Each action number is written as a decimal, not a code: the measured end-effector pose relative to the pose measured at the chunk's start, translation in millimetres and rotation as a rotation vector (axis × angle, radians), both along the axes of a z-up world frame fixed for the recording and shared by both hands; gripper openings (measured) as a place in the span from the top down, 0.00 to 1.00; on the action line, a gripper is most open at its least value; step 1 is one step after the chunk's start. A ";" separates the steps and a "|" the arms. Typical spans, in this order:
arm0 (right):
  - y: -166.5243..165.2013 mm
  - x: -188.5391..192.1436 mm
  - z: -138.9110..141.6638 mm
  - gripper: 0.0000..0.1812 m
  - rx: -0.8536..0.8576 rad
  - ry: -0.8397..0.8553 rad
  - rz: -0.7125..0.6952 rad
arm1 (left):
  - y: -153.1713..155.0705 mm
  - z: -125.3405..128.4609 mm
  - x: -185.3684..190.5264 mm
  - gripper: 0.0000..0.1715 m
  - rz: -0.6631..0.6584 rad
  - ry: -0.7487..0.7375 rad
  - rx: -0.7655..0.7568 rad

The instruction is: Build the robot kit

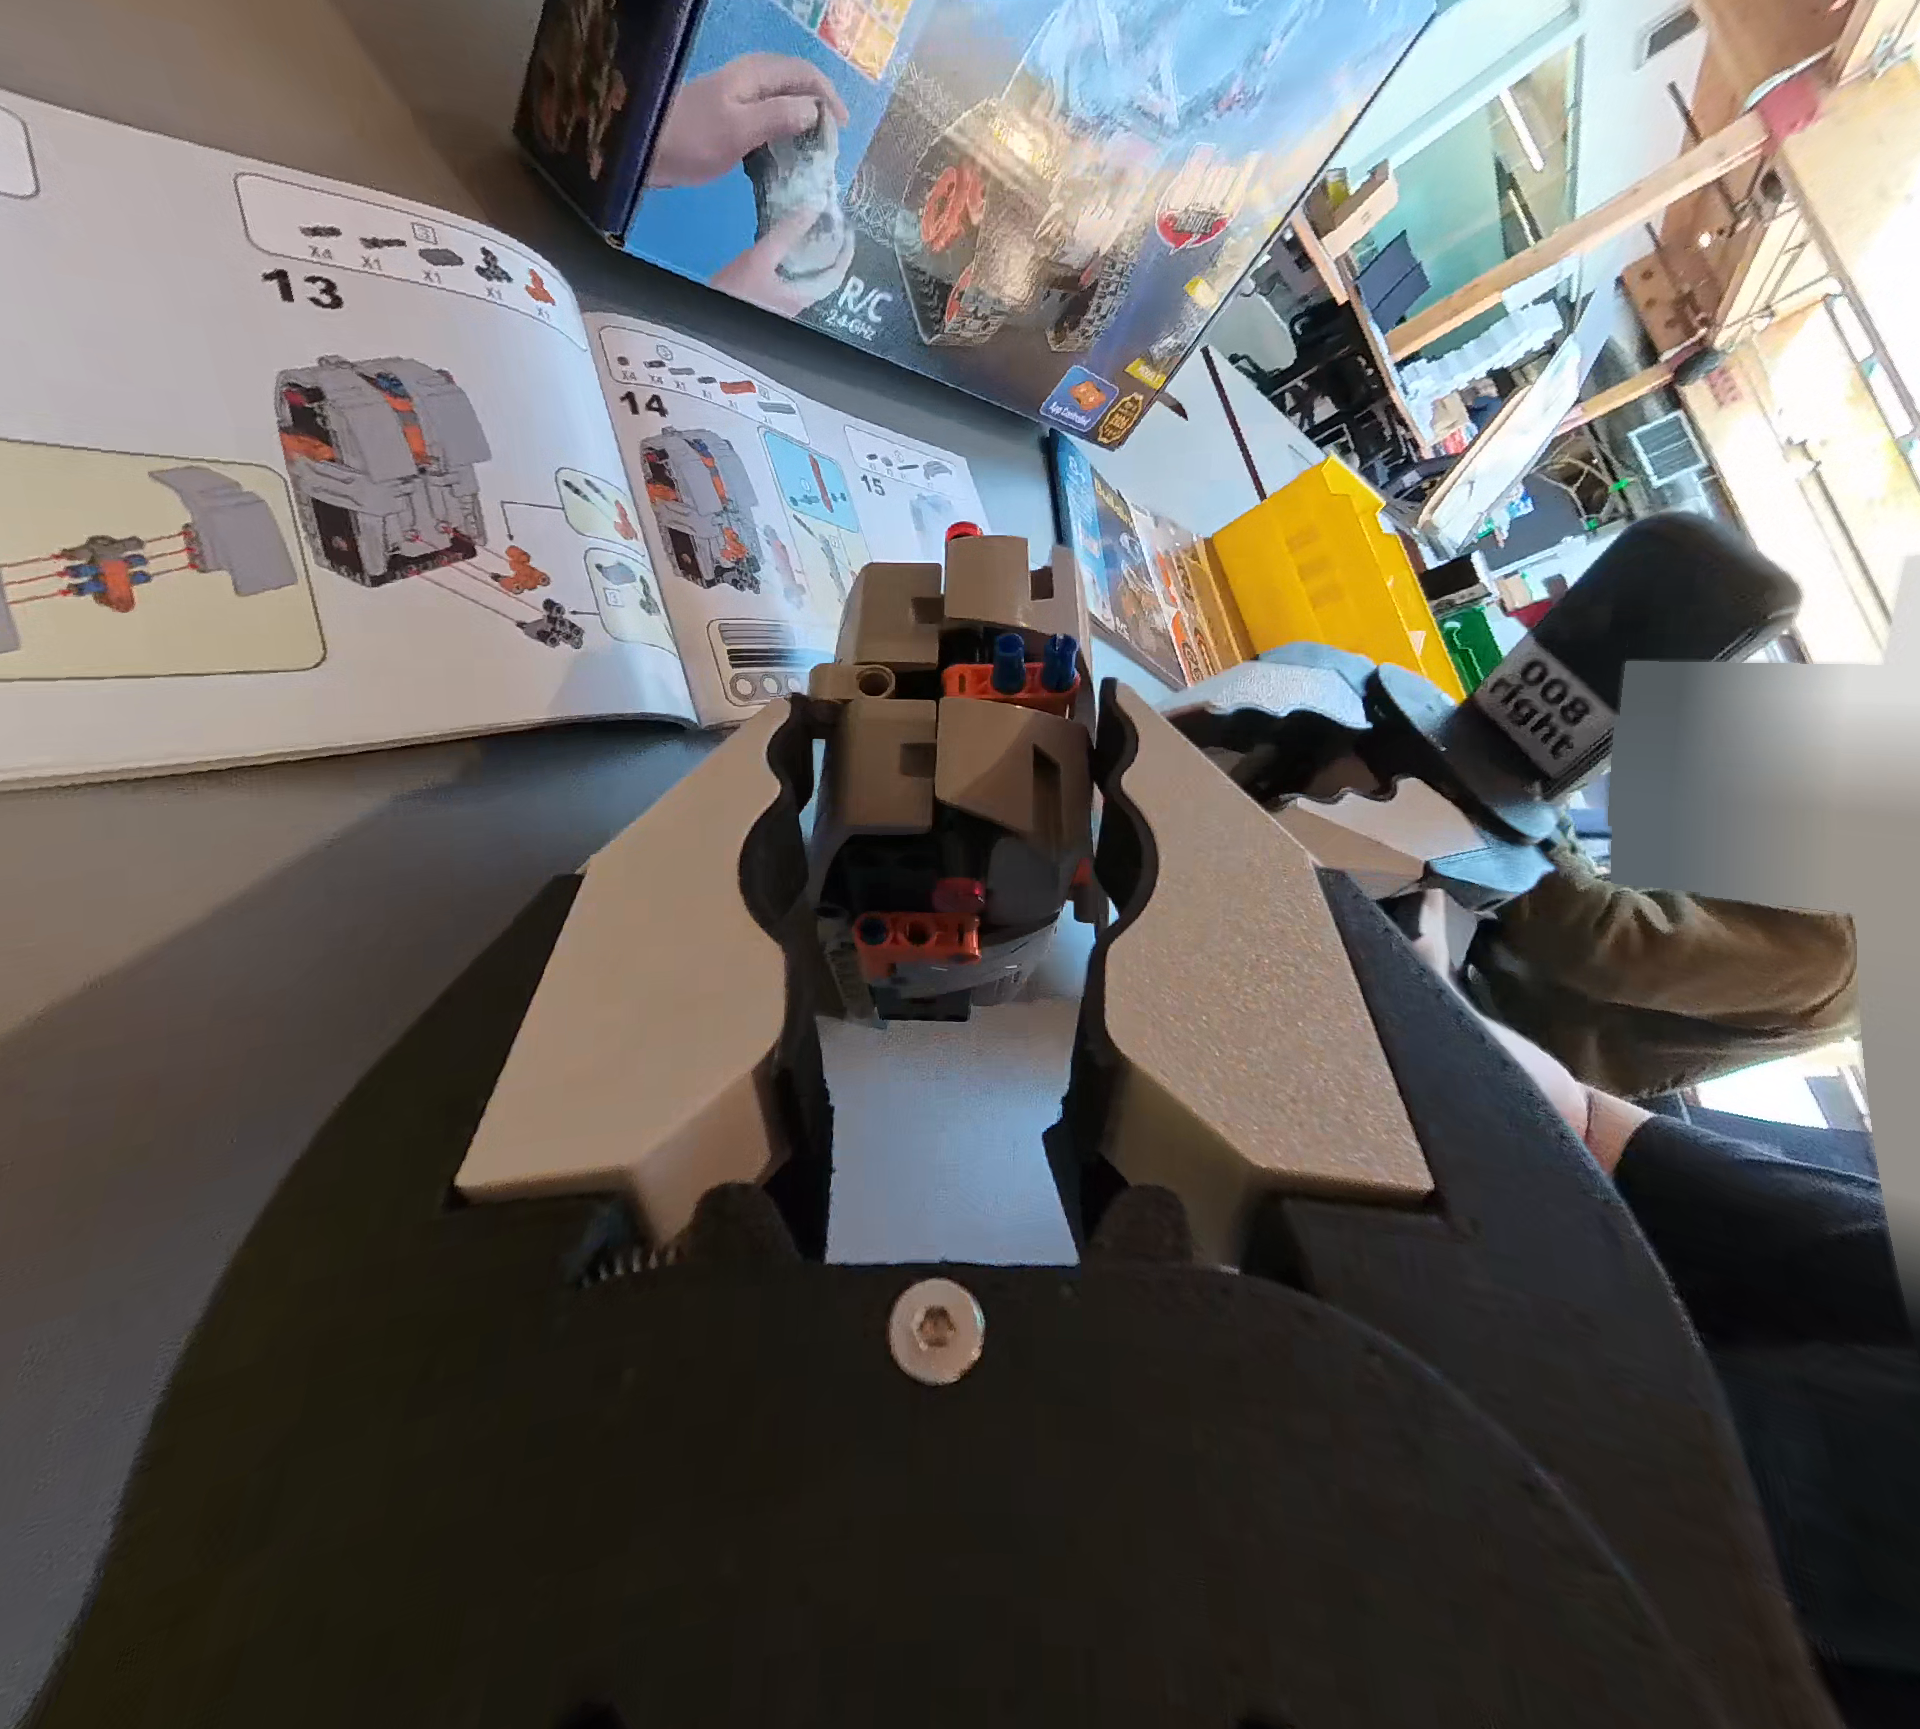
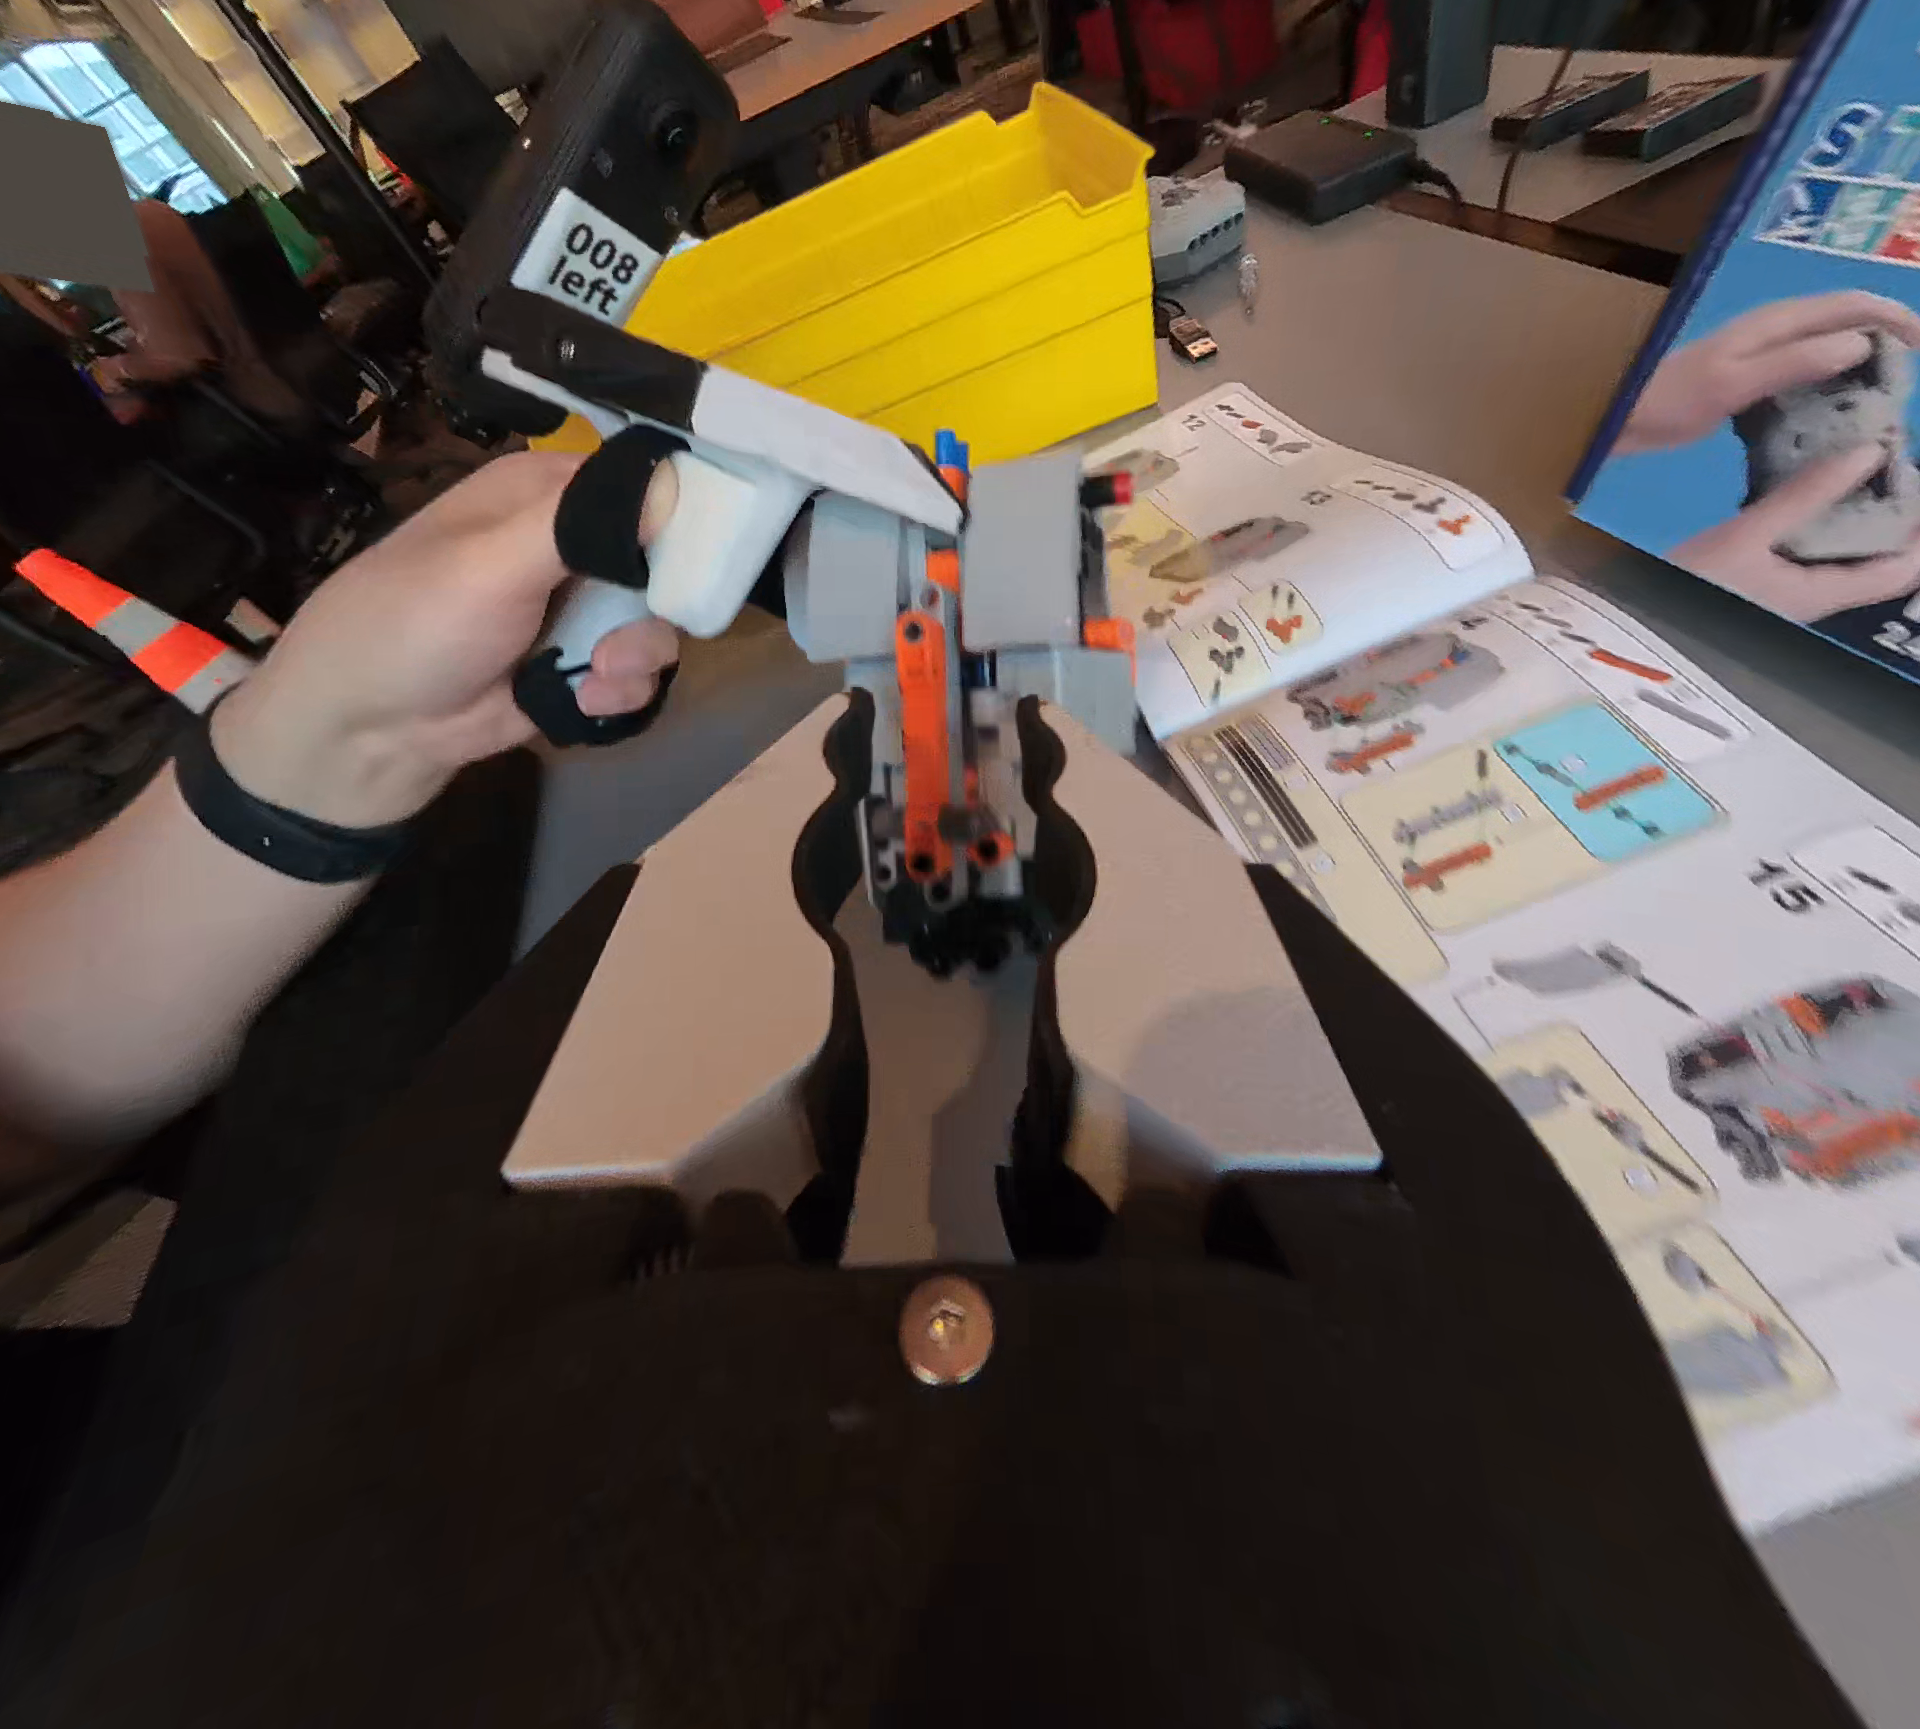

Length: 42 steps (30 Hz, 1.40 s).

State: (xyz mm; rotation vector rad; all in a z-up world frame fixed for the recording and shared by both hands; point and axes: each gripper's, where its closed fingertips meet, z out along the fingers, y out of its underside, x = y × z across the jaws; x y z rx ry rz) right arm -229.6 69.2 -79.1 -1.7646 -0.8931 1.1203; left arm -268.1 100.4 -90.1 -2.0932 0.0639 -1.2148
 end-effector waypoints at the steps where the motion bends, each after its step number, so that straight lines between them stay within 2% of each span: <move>1: 0.9 -7.2 0.5 0.86 -0.012 -0.017 0.013 | 0.6 0.3 1.1 0.69 0.002 0.003 0.000; 4: -1.0 -18.5 -14.5 0.87 -0.039 -0.145 0.040 | 2.1 -0.5 1.6 0.69 0.014 0.007 -0.008; 6: 4.8 -17.6 -17.0 0.92 0.023 -0.194 0.004 | 3.4 -1.8 -0.3 0.69 0.020 0.002 -0.021; 9: 6.6 -15.6 -19.1 0.96 0.092 -0.284 0.010 | 5.7 -4.1 0.4 0.69 0.019 -0.004 -0.043; 13: 11.0 -12.6 -19.9 0.96 0.210 -0.410 0.002 | 10.0 -3.6 4.6 0.69 0.008 0.024 -0.060; 15: 15.7 -11.0 -19.9 0.97 0.199 -0.435 -0.005 | 13.0 -3.5 5.4 0.69 0.002 0.044 -0.070; 20: 31.4 -1.6 -17.2 0.97 -0.101 -0.266 0.008 | 19.4 0.4 14.5 0.66 -0.058 0.103 -0.005; 24: 40.1 10.1 -17.9 0.97 -0.353 -0.105 0.049 | 16.7 1.7 23.4 0.61 -0.130 0.023 0.028; 27: 41.6 13.7 -26.7 0.97 -0.522 -0.022 0.082 | 16.4 -7.7 26.0 0.62 -0.157 -0.019 0.011; 29: 44.1 14.7 -30.3 0.97 -0.552 0.013 0.082 | 18.1 -13.2 26.9 0.61 -0.157 -0.024 0.009; 32: 43.4 15.8 -30.6 0.97 -0.545 0.017 0.096 | 18.5 -16.0 26.0 0.66 -0.157 -0.012 0.020; 42: 38.8 16.1 -28.1 0.97 -0.550 0.051 0.145 | 12.0 -13.2 22.9 0.70 -0.125 -0.056 0.061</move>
